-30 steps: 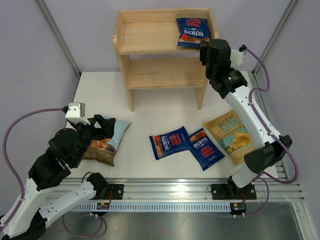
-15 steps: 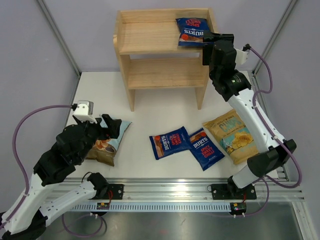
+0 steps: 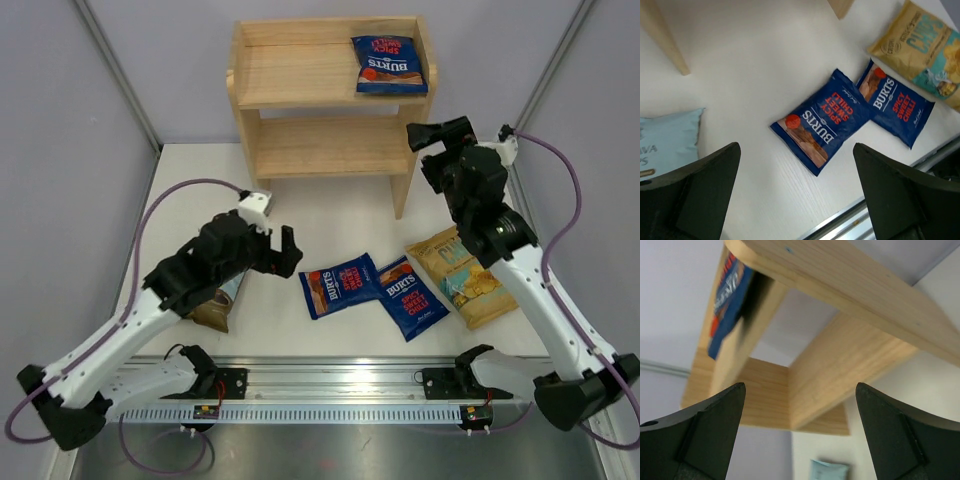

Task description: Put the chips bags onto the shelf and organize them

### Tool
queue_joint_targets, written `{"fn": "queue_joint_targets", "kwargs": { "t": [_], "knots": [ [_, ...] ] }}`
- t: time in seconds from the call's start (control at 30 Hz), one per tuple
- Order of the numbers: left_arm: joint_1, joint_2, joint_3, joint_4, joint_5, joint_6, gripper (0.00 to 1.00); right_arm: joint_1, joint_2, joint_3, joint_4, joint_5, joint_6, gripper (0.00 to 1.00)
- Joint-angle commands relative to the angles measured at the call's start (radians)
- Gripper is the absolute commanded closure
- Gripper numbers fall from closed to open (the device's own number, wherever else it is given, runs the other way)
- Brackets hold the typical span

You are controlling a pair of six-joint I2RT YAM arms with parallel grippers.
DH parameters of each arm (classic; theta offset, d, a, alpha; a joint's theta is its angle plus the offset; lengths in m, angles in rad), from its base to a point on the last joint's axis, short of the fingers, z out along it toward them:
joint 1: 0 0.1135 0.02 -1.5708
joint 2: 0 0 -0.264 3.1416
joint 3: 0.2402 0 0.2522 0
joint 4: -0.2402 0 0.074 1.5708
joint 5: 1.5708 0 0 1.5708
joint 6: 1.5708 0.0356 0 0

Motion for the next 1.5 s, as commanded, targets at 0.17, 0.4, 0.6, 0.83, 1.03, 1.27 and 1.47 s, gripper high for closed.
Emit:
{"fn": "queue_joint_targets", "kwargs": {
  "t": [0.17, 0.4, 0.6, 0.83, 1.03, 1.27, 1.47],
  "knots": [
    [0.062, 0.348, 0.067, 0.158, 0.369, 0.112, 0.01, -0.006, -0.381, -0.283, -0.075, -0.340, -0.576, 0.01],
    [0.118, 0.646, 0.127, 0.210, 0.635, 0.218, 0.01, -0.006, -0.522, -0.418, -0.191, -0.856, -0.689, 0.00],
    [0.121, 0.887, 0.291, 0.226, 0.651, 0.264, 0.01, -0.005, -0.608, -0.484, -0.125, -1.211, -0.683, 0.00],
    [0.116, 1.067, 0.389, 0.207, 0.645, 0.296, 0.01, -0.005, -0.699, -0.498, -0.126, -1.294, -0.668, 0.01],
    [0.070, 1.124, 0.379, 0.184, 0.626, 0.326, 0.11, -0.005, -0.768, -0.500, -0.117, -1.308, -0.682, 0.01],
    [0.050, 1.122, 0.319, 0.225, 0.634, 0.306, 0.62, -0.005, -0.766, -0.500, -0.154, -1.164, -0.667, 0.01],
    [0.050, 1.023, 0.256, 0.293, 0.585, 0.215, 0.83, -0.005, -0.748, -0.529, -0.142, -1.094, -0.634, 0.01]
  ]
}}
